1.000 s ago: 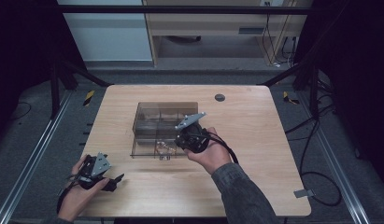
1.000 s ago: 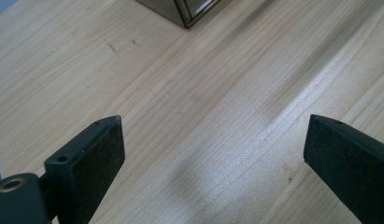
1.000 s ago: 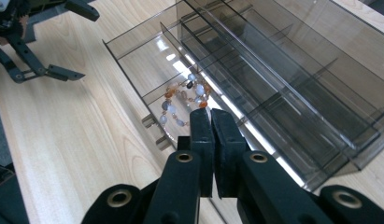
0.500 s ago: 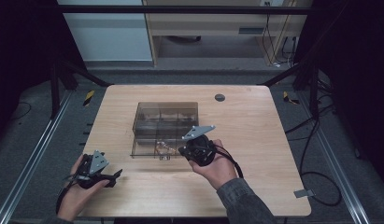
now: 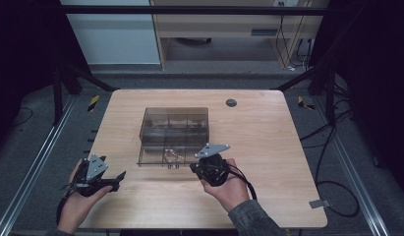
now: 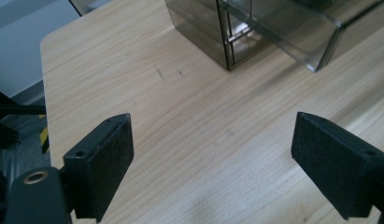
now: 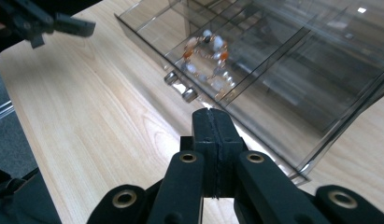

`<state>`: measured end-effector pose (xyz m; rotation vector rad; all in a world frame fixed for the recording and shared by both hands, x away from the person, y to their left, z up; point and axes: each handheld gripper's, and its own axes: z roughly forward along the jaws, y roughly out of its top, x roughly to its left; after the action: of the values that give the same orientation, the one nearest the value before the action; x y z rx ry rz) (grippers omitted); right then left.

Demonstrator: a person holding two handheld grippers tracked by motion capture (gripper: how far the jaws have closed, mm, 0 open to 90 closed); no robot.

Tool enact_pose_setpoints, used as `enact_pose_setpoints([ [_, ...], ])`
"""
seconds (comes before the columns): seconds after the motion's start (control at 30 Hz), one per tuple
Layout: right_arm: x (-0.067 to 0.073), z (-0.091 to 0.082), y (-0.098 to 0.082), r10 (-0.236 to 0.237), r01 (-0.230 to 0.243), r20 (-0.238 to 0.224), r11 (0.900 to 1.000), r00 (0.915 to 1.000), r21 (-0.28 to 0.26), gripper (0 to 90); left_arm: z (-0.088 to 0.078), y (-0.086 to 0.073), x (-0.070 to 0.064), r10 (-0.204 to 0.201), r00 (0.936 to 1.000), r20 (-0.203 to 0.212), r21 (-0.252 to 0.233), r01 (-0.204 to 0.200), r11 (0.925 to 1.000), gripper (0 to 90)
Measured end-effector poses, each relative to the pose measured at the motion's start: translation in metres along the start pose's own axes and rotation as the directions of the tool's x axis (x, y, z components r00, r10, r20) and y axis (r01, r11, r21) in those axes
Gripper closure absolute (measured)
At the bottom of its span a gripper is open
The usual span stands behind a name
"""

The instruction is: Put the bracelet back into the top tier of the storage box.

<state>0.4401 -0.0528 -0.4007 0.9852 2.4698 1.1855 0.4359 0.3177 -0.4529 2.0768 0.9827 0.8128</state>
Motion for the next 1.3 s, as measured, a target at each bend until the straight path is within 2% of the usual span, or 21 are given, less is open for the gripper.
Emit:
enact_pose_setpoints([
  [0.17, 0.008, 0.003, -0.009, 0.004, -0.004, 0.000, 1.000, 1.0000, -0.006, 90.0, 0.001, 0.018, 0.008, -0.017, 0.9998, -0.006, -0.028, 0.017, 0.9995, 17.2],
  [0.27, 0.011, 0.006, -0.016, 0.010, -0.009, 0.000, 1.000, 1.0000, -0.010, 90.0, 0.004, 0.032, 0.010, -0.004, 0.9997, -0.026, -0.028, 0.003, 0.9996, 19.4],
  [0.33, 0.012, 0.009, -0.021, 0.024, -0.024, 0.000, 1.000, 0.9997, -0.010, 90.0, 0.005, 0.044, 0.012, 0.004, 0.9997, -0.025, -0.028, -0.004, 0.9996, 20.6],
  [0.43, 0.013, 0.014, -0.029, 0.027, -0.027, 0.003, 1.000, 0.9996, -0.009, 90.0, 0.007, 0.061, 0.016, -0.027, 0.9995, -0.017, -0.041, 0.026, 0.9988, 23.0],
  [0.6, 0.016, 0.024, -0.040, 0.034, -0.034, 0.024, 0.999, 0.9991, -0.014, 90.0, 0.011, 0.084, 0.019, -0.036, 0.9985, -0.041, -0.046, 0.034, 0.9984, 27.8],
  [0.73, 0.019, 0.032, -0.046, 0.024, -0.023, 0.041, 0.999, 0.9989, -0.025, 90.0, 0.015, 0.098, 0.016, -0.041, 0.9986, -0.033, -0.050, 0.040, 0.9980, 32.9],
  [0.87, 0.023, 0.037, -0.051, 0.020, -0.019, 0.054, 1.000, 0.9983, -0.023, 90.0, 0.020, 0.111, 0.010, -0.020, 0.9992, -0.035, -0.050, 0.019, 0.9986, 35.7],
  [1.0, 0.023, 0.038, -0.052, 0.012, -0.010, 0.069, 1.000, 0.9975, -0.029, 90.0, 0.026, 0.124, 0.005, -0.010, 0.9999, -0.011, -0.044, 0.009, 0.9990, 40.1],
  [1.13, 0.025, 0.040, -0.055, 0.006, -0.003, 0.092, 0.999, 0.9957, -0.034, 90.0, 0.035, 0.136, -0.001, -0.021, 0.9998, 0.004, -0.052, 0.022, 0.9984, 44.0],
  [1.3, 0.028, 0.044, -0.059, -0.005, 0.008, 0.116, 1.000, 0.9932, -0.028, 90.0, 0.047, 0.150, -0.013, -0.001, 0.9999, 0.011, -0.033, 0.001, 0.9994, 48.8],
])
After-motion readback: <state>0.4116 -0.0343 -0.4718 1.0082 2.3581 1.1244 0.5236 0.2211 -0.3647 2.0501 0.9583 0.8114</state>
